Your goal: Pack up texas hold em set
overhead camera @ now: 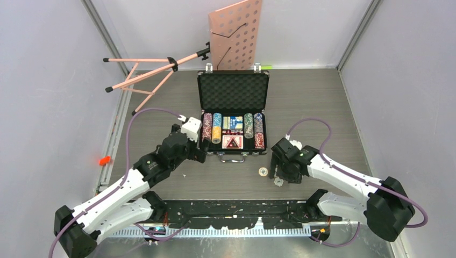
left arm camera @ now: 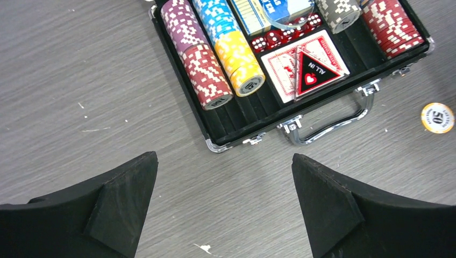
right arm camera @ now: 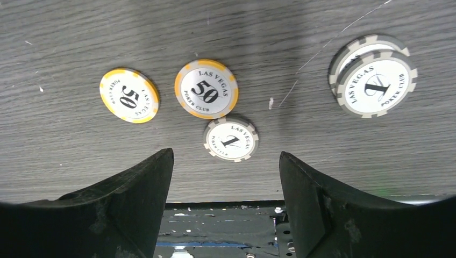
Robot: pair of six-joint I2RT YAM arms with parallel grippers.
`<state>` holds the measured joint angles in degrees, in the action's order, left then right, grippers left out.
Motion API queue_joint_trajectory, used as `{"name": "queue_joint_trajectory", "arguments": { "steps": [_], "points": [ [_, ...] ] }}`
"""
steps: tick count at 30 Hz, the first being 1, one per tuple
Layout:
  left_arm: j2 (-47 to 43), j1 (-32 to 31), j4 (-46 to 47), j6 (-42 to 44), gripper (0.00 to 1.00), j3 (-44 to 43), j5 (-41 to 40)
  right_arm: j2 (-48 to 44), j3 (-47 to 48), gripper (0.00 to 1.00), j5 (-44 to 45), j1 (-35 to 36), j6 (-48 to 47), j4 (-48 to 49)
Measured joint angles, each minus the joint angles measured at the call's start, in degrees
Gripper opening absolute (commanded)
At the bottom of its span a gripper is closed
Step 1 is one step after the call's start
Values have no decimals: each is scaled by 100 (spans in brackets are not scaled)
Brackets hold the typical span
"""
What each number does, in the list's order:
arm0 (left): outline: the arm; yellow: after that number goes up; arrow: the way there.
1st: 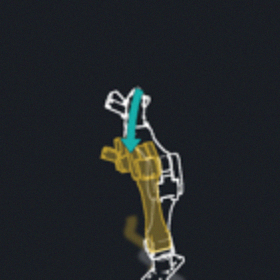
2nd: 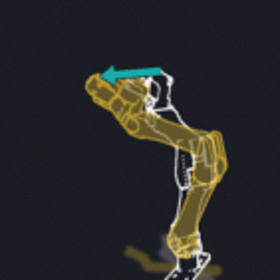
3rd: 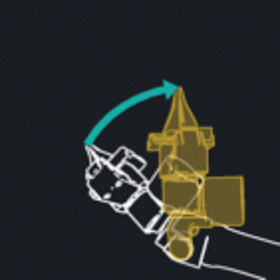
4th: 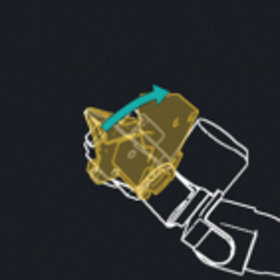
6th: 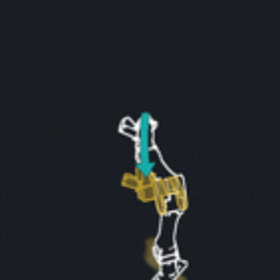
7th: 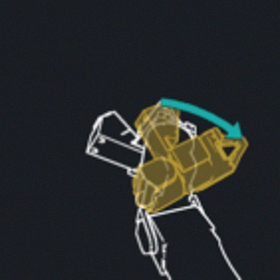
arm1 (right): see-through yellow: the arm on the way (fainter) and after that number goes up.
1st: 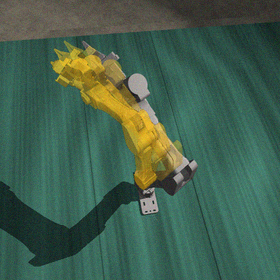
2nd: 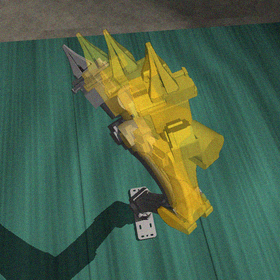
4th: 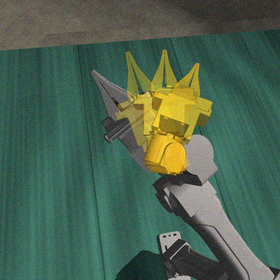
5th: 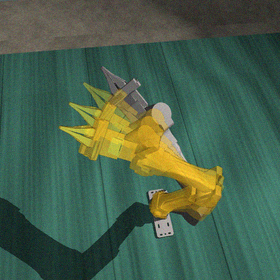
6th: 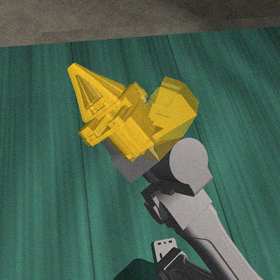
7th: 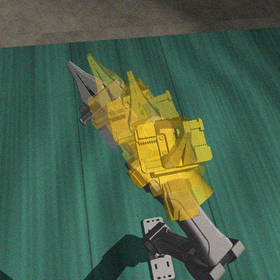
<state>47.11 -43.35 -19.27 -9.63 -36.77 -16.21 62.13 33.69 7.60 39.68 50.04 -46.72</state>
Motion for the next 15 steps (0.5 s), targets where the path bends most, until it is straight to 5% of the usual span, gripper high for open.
{"name": "queue_joint_trajectory", "arguments": {
  "steps": [15],
  "points": [
    [-153, 0, 13, -505, 100, 133, 44, 334, -243, 61, 352, 409, 544, 245]
  ]
}}
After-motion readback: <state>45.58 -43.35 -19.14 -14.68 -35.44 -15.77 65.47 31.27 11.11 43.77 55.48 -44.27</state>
